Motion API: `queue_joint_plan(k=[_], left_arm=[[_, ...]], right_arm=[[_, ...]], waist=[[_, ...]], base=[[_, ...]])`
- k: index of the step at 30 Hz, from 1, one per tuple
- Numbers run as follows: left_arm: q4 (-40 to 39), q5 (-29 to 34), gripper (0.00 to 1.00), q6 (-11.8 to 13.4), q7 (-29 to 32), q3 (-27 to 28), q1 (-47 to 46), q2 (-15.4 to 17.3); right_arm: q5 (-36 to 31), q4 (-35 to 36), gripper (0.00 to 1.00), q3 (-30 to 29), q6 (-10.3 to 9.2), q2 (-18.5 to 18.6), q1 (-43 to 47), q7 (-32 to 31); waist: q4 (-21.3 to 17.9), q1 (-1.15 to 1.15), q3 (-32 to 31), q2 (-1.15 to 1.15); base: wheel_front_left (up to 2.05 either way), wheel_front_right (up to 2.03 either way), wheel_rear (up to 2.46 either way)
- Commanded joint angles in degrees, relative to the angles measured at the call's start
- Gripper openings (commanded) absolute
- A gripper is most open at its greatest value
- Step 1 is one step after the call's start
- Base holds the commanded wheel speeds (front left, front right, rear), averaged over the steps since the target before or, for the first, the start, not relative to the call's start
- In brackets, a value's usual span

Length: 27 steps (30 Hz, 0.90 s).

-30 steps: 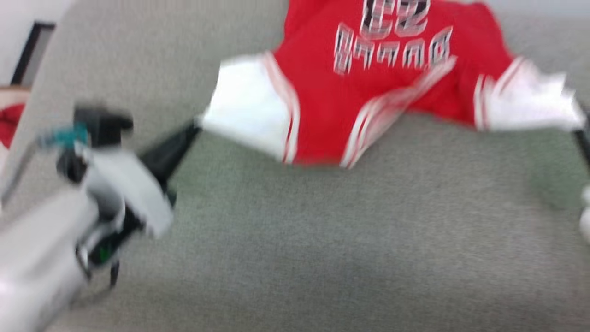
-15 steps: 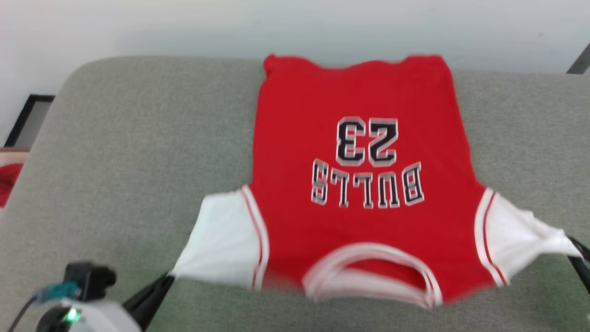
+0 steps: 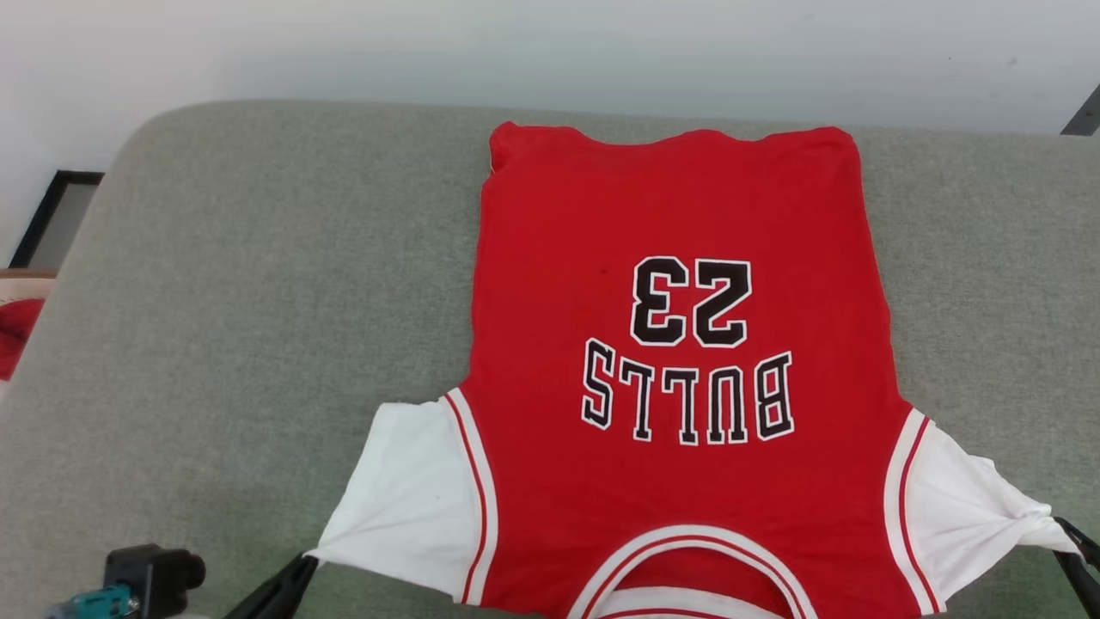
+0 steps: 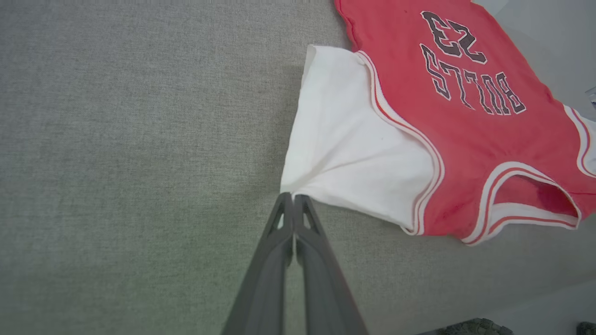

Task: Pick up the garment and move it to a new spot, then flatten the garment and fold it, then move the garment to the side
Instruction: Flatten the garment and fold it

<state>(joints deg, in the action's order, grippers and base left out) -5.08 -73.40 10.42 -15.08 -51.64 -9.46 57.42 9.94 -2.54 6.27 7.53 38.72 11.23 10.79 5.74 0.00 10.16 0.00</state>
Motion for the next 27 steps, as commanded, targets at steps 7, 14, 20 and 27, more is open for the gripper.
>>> queue_joint_plan(k=[7, 14, 20, 27], left_arm=[[1.19, 3.33, 0.00, 0.07, -0.06, 1.70, 0.51, -3.47], [2.62, 5.45, 0.00, -0.40, -0.07, 2.60, -0.23, -6.38], [3.47, 6.34, 0.00, -0.84, -0.06, 2.87, -0.12, -7.65], [3.94, 7.32, 0.00, -1.05, -0.06, 3.23, 0.24, -8.56]], right_arm=[[3.35, 1.00, 0.26, 3.85, -0.07, 0.65, -1.09, -2.23], [11.97, 4.69, 1.00, 7.42, -0.07, 1.62, -2.79, -12.52], [20.90, 9.44, 1.00, 5.26, -0.07, 1.68, -3.07, -26.13], [27.94, 19.11, 1.00, -2.42, -0.06, 1.34, -5.80, -38.87]], waist=[[-0.19, 0.00, 1.00, 0.00], [-1.00, 0.00, 1.78, 0.00], [-1.97, 0.00, 1.91, 0.00], [-2.00, 0.00, 2.19, 0.00]], base=[[0.00, 0.00, 0.00], [0.00, 0.00, 0.00], [0.00, 0.00, 0.00], [0.00, 0.00, 0.00]])
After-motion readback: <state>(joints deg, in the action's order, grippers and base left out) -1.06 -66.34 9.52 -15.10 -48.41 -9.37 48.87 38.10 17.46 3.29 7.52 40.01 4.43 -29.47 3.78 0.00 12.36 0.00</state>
